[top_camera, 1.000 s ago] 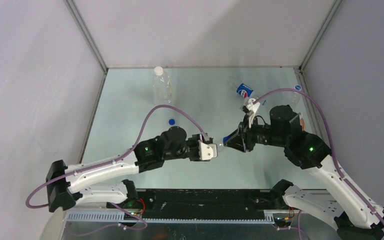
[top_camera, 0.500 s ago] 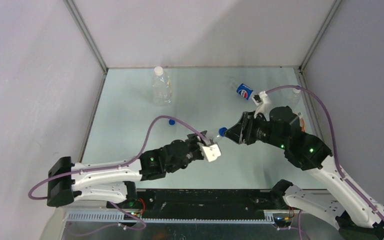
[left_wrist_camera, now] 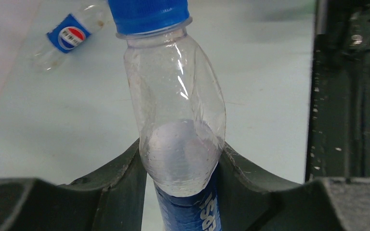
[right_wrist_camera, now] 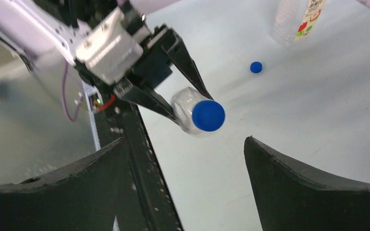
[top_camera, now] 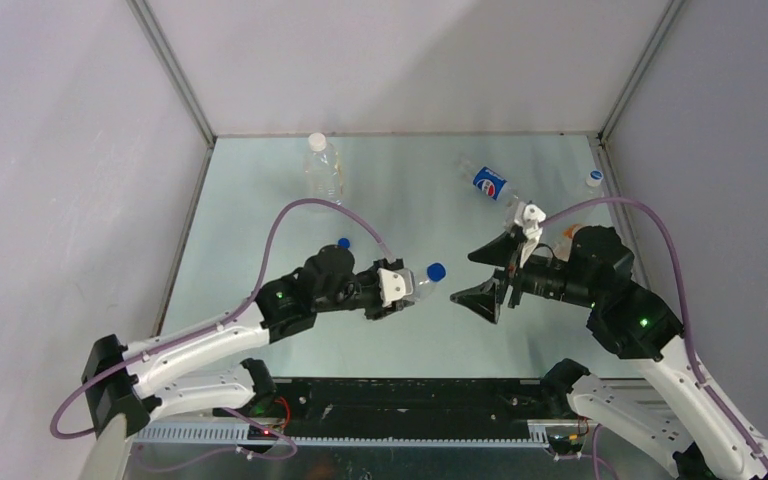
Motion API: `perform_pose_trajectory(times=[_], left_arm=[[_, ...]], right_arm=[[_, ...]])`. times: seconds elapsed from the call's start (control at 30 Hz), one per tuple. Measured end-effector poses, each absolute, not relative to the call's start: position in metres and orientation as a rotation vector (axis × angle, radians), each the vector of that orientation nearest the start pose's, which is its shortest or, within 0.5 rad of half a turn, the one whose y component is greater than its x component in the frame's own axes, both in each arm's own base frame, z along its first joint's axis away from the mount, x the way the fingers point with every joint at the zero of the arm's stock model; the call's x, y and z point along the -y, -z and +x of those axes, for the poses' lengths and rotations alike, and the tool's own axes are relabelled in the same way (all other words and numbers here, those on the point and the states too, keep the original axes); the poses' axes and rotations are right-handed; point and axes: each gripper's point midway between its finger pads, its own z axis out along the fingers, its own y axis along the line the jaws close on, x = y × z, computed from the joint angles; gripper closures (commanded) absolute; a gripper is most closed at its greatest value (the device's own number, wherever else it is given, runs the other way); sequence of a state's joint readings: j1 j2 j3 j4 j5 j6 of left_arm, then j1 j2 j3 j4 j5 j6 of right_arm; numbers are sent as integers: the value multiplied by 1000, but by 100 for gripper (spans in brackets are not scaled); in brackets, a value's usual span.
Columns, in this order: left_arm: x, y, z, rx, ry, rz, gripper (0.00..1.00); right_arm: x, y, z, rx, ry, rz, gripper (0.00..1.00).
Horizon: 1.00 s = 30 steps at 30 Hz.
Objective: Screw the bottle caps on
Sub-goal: Screw the bottle cap onto the plastic bottle.
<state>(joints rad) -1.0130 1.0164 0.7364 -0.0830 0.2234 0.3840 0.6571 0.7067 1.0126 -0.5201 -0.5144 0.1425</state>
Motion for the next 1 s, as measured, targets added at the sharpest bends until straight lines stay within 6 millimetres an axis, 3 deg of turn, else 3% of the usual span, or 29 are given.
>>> perform_pose_trajectory(times=[0.23,0.37,1.0], left_arm=[[321,-221,135,-1330,830,1532,100],[325,-223,123,-1299,900,1599,100],[328,-223,110,-1274,972,1680,100]], right_arm=[[-219,-310,128,-1562,-925,-1126,23],[-224,-312,121,-1497,-944,-1230,28],[-234,-300,110,-1480,-1036,-1363,54]])
